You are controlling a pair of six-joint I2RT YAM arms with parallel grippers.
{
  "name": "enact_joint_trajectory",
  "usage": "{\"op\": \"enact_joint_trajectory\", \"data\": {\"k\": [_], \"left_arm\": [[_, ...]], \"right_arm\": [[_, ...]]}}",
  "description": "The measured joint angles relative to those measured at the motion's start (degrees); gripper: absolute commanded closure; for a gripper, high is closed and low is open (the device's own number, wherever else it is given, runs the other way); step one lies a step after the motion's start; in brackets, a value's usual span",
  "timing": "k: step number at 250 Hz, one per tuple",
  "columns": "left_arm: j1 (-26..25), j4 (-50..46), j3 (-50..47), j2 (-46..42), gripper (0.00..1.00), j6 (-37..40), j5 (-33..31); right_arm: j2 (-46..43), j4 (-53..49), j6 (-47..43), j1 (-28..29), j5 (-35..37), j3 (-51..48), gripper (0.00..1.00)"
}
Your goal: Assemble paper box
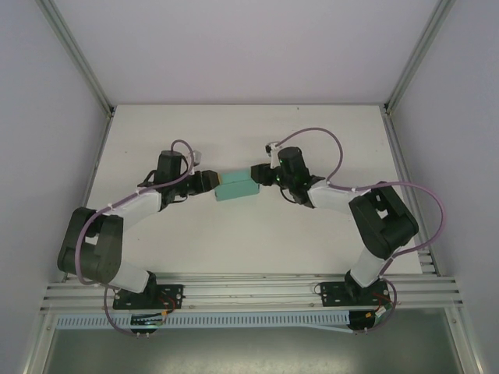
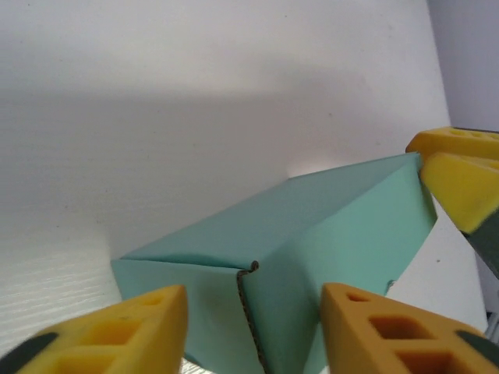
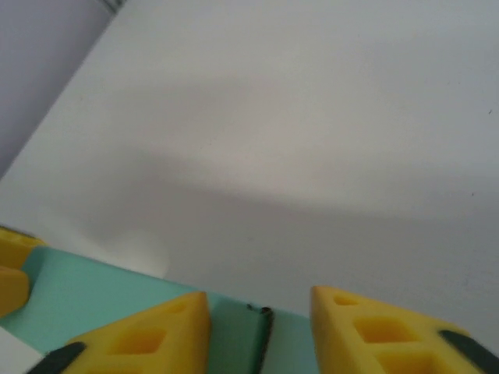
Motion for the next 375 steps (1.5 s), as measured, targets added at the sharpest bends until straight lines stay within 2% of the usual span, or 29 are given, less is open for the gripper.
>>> {"op": "enact_joint_trajectory", "data": {"k": [19,24,27,39,51,64,74,77,104,127,160,195,240,315,332,353,364,375], "left_arm": [[-0.3,-4.3,2.4,-0.3,0.19,1.4,-1.5],[-0.4,-5.5,3.1,-0.5,0.06,2.4,-1.9],[-0.4,-6.1,3.5,-0.6,0.02,2.0,-2.3],[-0.5,-8.7,5.2,-1.5,0.01,3.3,-4.0],[-0.5,-11.0,7.0,-2.4,0.01,3.8,-6.2],[-0.5,-13.2,9.3,-3.7,0.02,4.6,-9.3],[-0.5,-14.4,10.8,-4.4,0.02,5.1,-11.6],[-0.5,-14.7,11.1,-4.6,0.02,5.1,-12.4],[-0.3,-17.0,12.7,-6.6,0.01,6.0,-18.6],[0.2,-19.5,12.8,-7.8,0.02,6.2,-23.3],[2.1,-21.7,11.8,-9.2,0.01,6.4,-28.0],[3.3,-23.0,9.3,-10.6,0.01,6.3,-31.4],[3.4,-23.9,6.7,-11.2,0.02,5.9,-33.1],[3.4,-24.8,4.1,-11.3,0.02,4.3,-34.2],[3.4,-25.0,3.8,-11.7,0.02,4.3,-34.6],[3.4,-25.0,3.2,-12.8,0.02,4.2,-35.0],[3.4,-25.0,3.0,-13.4,0.01,4.2,-35.2],[3.4,-25.1,2.8,-14.2,0.01,4.2,-35.4]], "right_arm": [[0.0,-5.8,-0.6,0.3,0.0,3.8,0.46],[0.0,-7.2,-0.6,0.3,0.2,4.9,0.46],[0.0,-7.9,-0.8,0.3,0.1,5.5,0.46],[0.0,-10.6,-1.4,0.3,0.4,8.2,0.45],[0.0,-13.0,-2.4,0.2,1.0,10.9,0.37],[0.0,-14.9,-3.4,0.2,1.5,13.4,0.24],[0.0,-16.7,-5.2,0.0,1.3,15.4,0.03],[0.0,-17.2,-6.2,-0.1,1.0,16.0,0.01],[0.2,-24.4,-16.5,-0.7,-4.5,21.8,0.01],[1.8,-33.1,-31.4,-0.3,-10.8,29.0,0.01],[6.9,-47.7,-53.9,2.6,-14.3,39.4,0.01],[15.4,-60.9,-70.5,5.7,-12.8,49.1,0.01],[26.8,-72.4,-81.0,7.1,-9.0,60.3,0.01],[34.7,-76.5,-84.2,9.4,1.9,64.9,0.18],[35.6,-76.9,-84.0,10.4,4.3,64.8,0.28],[35.6,-76.4,-83.5,11.3,7.2,64.1,0.46],[35.5,-75.5,-82.9,11.7,8.3,63.5,0.59],[35.0,-74.7,-82.7,11.9,9.4,62.8,0.61]]}}
